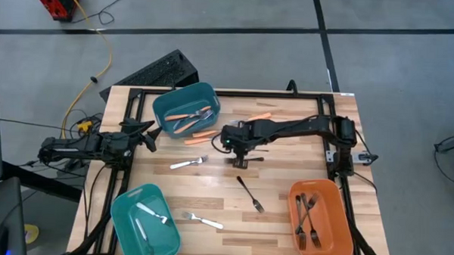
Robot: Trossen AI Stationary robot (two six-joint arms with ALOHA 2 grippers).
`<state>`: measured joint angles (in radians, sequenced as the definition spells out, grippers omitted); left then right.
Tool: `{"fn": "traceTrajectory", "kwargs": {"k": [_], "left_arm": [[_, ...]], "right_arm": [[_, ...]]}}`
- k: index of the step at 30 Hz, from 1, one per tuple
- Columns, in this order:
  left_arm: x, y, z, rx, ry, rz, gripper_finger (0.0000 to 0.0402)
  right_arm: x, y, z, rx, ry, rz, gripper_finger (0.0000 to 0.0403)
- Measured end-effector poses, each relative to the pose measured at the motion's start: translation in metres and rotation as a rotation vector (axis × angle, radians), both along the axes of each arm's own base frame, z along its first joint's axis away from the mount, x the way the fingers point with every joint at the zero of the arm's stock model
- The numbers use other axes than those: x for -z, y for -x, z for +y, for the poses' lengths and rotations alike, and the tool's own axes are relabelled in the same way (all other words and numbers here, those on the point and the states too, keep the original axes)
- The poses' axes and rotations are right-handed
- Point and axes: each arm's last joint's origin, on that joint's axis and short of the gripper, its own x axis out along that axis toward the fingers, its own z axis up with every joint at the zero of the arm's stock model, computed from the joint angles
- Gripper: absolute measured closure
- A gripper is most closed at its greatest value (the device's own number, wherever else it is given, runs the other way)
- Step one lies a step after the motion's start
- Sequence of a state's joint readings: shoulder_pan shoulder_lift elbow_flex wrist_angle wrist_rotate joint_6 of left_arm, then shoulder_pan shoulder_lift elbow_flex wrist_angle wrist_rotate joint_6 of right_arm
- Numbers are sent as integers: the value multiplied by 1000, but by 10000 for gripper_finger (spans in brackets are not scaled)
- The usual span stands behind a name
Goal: Sort silverware by color (type)
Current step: Put the black fork into the orange bin
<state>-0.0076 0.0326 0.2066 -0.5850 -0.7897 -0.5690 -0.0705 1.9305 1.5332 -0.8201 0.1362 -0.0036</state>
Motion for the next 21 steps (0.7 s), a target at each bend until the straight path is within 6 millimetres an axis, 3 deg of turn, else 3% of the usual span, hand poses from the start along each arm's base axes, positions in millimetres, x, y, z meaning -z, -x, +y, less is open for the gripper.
{"fn": "traceTrajectory", "kwargs": {"k": [10,17,21], "left_arm": [[0,0,0,0,0,0,167],[0,0,0,-3,8,-8,167],[0,0,0,-4,11,-12,167]], "right_arm": [[-71,-11,45,-134,8,-101,381],[-102,-5,96,-178,-39,-157,381],[-111,7,126,-48,-132,-138,380]]}}
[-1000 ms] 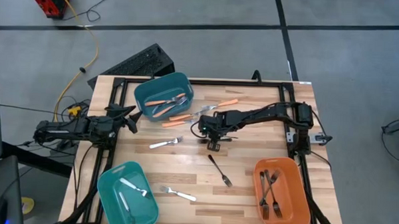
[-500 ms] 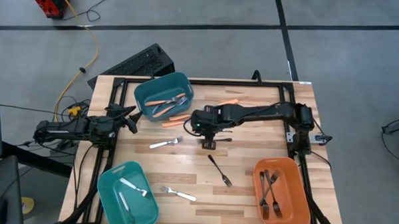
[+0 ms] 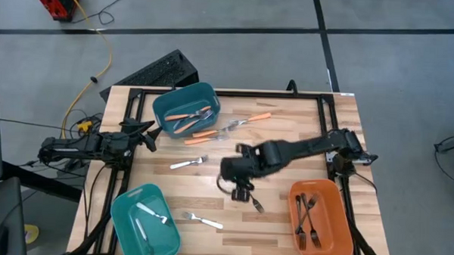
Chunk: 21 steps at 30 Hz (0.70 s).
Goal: Sort silverware by color (type)
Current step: Put the black fork into the orange bin
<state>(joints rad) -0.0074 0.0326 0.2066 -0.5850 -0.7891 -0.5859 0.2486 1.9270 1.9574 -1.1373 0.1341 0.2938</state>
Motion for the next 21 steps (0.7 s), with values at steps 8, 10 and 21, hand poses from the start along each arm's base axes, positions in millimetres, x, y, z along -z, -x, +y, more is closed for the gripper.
{"fn": "traceTrajectory", "kwargs": {"k": [8,10,21], "left_arm": [[0,0,0,3,-8,8,167],[0,0,0,1,-1,1,167],[-2,-1,0,17,7,-22,167]], "right_arm": [[-1,48,61,447,-158,216,378],[-3,65,77,560,-161,268,379],[-22,155,150,926,-301,115,378]]}}
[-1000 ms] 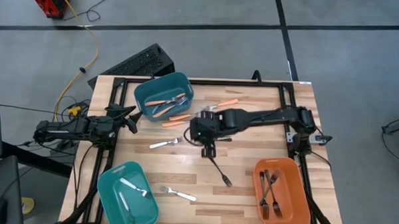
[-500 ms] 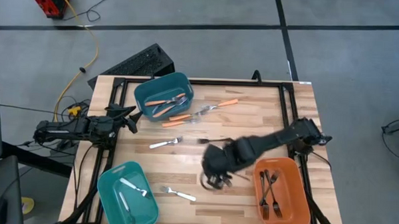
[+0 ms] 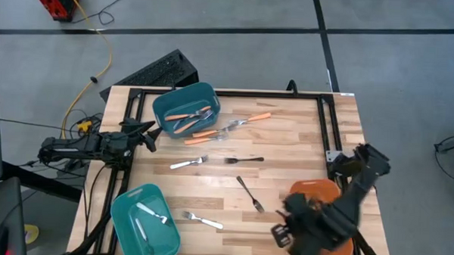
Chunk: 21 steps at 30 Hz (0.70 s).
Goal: Sort silverware by color (type)
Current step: Put the black fork into the orange bin
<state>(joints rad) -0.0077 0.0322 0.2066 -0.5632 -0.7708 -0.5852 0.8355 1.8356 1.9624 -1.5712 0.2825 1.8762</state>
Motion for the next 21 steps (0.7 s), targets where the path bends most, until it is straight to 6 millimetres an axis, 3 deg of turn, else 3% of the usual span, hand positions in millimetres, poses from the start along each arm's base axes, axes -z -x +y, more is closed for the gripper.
{"fn": "traceTrajectory", "kwargs": {"k": [4,8,13,21], "left_arm": [[0,0,0,0,0,0,167],[0,0,0,-8,-10,6,167],[0,0,0,-9,-10,6,167],[0,0,0,-7,-15,11,167]], "right_arm": [[13,33,16,151,-12,-10,376],[26,41,20,160,-15,71,377],[35,39,14,170,18,99,376],[25,66,-12,154,-13,112,378]]}}
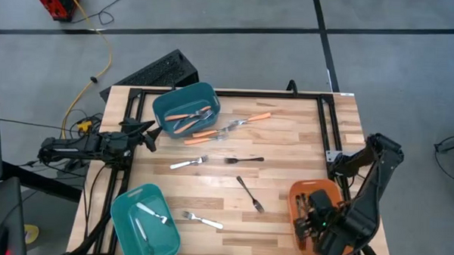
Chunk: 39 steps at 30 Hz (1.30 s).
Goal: Sort silverware by color (type)
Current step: Put the black fork into the orange bin
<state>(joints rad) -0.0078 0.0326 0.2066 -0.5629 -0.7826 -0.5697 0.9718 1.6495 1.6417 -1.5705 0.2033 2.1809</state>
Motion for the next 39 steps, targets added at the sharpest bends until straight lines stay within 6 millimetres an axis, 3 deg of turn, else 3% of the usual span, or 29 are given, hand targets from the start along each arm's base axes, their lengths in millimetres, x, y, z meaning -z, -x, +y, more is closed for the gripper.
{"fn": "traceTrajectory", "kwargs": {"k": [8,16,28,39], "left_arm": [[0,0,0,1,-3,3,167],[0,0,0,-8,-9,5,167],[0,0,0,-14,-13,6,167],[0,0,0,-14,-24,14,167]], "right_arm": [[6,22,-27,-3,-26,8,378],[33,29,-50,31,4,18,378],[92,23,-54,51,-8,-15,376],[119,22,-59,59,-15,-21,376]]}}
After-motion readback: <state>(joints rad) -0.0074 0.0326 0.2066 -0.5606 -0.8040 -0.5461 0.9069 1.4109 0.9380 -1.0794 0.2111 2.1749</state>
